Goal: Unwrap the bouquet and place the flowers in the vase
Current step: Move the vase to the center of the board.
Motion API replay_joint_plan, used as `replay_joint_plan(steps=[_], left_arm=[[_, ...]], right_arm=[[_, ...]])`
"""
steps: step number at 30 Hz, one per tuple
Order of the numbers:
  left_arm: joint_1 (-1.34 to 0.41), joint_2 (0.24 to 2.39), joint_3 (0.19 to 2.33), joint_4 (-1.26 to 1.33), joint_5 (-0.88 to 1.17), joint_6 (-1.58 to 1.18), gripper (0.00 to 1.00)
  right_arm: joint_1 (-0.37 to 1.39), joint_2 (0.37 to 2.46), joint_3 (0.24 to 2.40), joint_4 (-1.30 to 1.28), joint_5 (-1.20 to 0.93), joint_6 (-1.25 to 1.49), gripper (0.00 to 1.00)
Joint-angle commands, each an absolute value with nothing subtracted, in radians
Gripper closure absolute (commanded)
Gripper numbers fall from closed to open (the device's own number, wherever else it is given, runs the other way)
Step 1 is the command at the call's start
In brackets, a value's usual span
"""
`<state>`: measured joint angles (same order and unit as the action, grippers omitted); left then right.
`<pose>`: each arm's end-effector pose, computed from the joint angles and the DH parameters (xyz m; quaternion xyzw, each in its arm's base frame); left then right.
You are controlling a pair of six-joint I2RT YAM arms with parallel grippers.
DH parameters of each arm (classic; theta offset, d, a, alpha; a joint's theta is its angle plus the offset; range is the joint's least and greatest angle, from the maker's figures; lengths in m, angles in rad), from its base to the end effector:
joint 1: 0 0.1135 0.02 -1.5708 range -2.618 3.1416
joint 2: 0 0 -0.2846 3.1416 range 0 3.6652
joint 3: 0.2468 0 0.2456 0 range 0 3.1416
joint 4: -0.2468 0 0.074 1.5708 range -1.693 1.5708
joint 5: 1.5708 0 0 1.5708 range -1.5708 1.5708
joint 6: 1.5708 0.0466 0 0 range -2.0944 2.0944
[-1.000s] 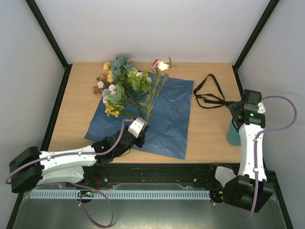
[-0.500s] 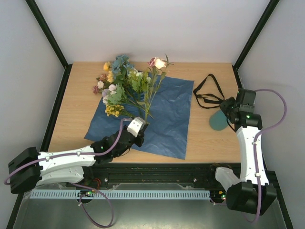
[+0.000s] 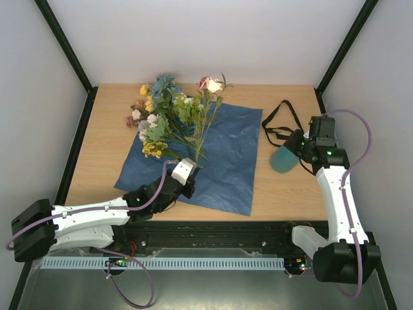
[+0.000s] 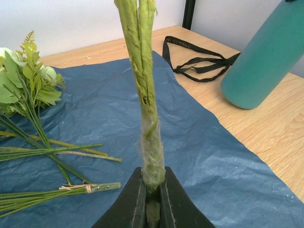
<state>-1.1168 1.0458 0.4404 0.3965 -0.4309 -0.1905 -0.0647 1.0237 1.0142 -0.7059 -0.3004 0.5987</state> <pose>0.1145 -0.1902 0.2494 0.2187 0.7392 -0.2421 0.5892 0.2006 0.0008 0.3366 0.2343 0.8708 0.2395 0.3597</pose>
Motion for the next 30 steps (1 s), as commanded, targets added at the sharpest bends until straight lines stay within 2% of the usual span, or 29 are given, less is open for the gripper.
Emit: replay_joint_plan(steps=[1, 17, 27, 30], left_arm=[[-1.123, 1.051, 0.461, 0.411, -0.457, -0.188, 0.98], [-1.123, 1.070, 0.468, 0.407, -0.460, -0.189, 0.98], [-1.123, 1.057, 0.463, 0.407, -0.462, -0.187, 0.98], [-1.123, 1.054, 0.464, 0.408, -0.459, -0.187, 0.98]], right_arm=[[-0.013, 1.047, 1.106, -0.606, -0.377, 0.538, 0.99], [0.026, 1.197, 1.162, -0.607, -0.368, 0.453, 0.98], [0.026, 1.279, 1.193, -0.593, -0.379, 0.429, 0.87], [0.025, 1.272, 1.193, -0.589, -0.353, 0.444, 0.81]])
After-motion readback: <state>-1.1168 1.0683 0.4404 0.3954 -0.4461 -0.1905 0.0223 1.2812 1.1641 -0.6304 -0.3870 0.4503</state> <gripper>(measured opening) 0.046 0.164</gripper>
